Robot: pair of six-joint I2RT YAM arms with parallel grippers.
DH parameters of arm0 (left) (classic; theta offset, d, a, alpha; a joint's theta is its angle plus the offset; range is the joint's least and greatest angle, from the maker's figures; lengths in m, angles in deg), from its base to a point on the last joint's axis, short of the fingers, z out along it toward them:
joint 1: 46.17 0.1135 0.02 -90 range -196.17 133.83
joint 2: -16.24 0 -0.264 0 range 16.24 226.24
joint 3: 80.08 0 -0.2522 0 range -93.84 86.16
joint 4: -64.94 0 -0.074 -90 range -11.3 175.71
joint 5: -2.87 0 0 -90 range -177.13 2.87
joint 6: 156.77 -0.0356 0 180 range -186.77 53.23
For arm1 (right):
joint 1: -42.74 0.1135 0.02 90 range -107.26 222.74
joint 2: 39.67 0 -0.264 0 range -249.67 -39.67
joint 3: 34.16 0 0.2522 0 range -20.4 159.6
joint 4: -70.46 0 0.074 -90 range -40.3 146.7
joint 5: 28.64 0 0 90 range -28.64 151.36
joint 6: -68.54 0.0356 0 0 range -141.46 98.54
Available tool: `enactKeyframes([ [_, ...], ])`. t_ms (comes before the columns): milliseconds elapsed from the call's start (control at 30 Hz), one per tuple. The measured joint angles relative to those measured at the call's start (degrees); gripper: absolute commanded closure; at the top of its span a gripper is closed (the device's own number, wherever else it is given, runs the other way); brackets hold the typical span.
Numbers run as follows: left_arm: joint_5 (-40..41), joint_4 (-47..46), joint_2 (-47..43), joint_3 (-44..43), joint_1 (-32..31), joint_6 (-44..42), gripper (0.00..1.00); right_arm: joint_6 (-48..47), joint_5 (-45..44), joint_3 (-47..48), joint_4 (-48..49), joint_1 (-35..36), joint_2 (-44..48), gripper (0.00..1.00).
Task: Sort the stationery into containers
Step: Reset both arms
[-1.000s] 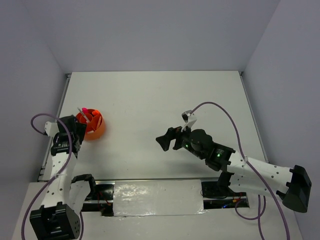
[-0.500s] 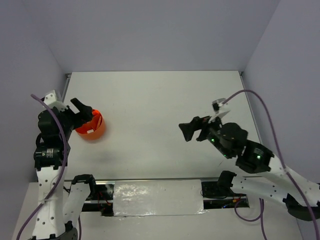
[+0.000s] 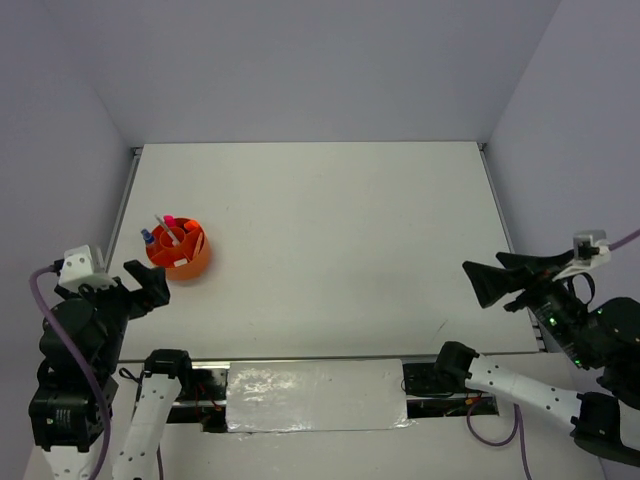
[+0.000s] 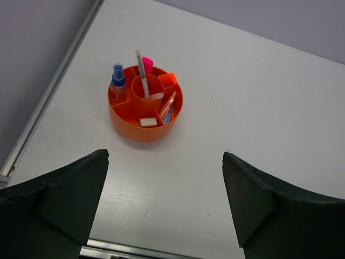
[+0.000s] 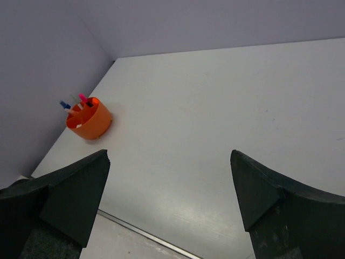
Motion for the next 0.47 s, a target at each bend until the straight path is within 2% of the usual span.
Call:
enactKeyframes([
  [133, 4.7, 4.8, -1.3, -0.2, -3.7, 1.3, 0.01, -0.4, -0.2, 0.3, -4.5, 0.0, 6.3, 0.0],
  [267, 5.9, 6.9, -1.3, 0.1, -4.3, 1.4, 0.01, -0.1, -0.8, 1.2, -7.1, 0.0, 11.3, 0.0],
  [467, 5.5, 7.0, -1.9, 2.0, -4.4, 1.4, 0.01, 0.2, -1.7, -1.4, -8.0, 0.0, 12.4, 0.0],
])
